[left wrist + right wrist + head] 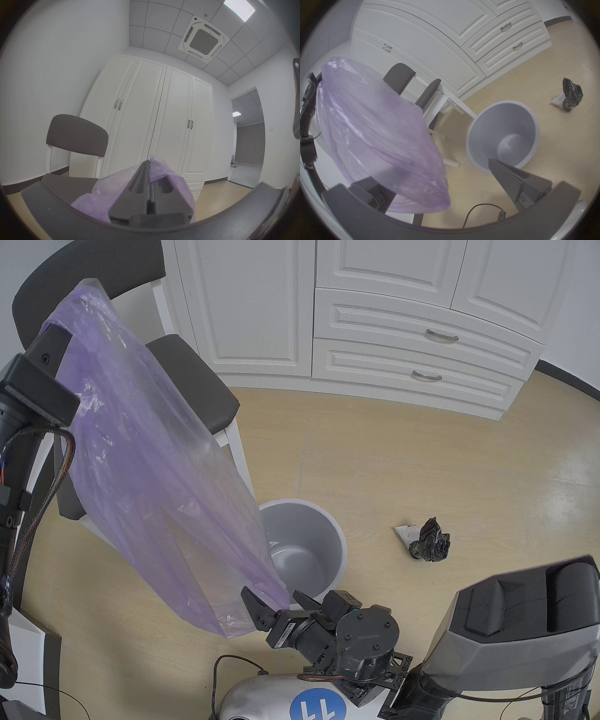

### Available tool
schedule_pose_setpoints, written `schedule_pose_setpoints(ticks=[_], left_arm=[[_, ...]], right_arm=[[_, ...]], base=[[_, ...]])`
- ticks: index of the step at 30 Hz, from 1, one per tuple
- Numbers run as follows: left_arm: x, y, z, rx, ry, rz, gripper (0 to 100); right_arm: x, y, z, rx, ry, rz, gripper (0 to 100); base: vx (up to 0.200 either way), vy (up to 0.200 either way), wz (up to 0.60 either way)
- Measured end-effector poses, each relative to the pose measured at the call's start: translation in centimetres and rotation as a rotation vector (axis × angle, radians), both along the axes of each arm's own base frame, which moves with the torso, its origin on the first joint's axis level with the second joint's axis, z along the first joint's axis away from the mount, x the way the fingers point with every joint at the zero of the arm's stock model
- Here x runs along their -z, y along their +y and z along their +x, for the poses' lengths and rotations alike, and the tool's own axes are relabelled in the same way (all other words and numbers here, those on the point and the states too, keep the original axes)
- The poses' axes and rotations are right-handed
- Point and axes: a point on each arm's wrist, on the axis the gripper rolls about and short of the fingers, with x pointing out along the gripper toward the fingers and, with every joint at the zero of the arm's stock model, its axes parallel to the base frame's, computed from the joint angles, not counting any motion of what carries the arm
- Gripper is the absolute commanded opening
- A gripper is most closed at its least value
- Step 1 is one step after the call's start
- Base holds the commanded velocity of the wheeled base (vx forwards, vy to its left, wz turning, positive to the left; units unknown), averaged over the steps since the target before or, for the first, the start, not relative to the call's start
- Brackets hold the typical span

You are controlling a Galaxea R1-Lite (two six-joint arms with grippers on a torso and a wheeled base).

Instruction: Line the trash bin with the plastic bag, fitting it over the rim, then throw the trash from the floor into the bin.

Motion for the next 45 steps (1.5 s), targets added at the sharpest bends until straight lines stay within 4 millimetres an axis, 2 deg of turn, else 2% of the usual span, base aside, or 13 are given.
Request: schedule_pose_setpoints(ticks=[7, 23, 35, 45], left_arm=[[0.0, 0.1, 0.0, -0.002, 0.000, -0.001, 0], [-0.2, 0.2, -0.2, -0.006, -0.002, -0.009, 0], [-0.1, 0.2, -0.2, -0.006, -0.002, -0.009, 0], [-0.2, 0.2, -0.2, -0.006, -0.002, -0.010, 0]], right_arm=[[0.0, -1.1, 1.8, 0.053, -0.008, -0.006, 100], [-2.2, -4.9, 5.0, 0.140, -0.068, -0.023, 100], [-3.3, -6.0, 4.6, 0.091, -0.067, -0.009, 100], [-2.4, -5.7, 4.4, 0.079, -0.048, -0.029, 100]], base=[[0.000, 0.000, 0.00], [0.000, 0.000, 0.00], [0.000, 0.000, 0.00], [0.000, 0.000, 0.00]])
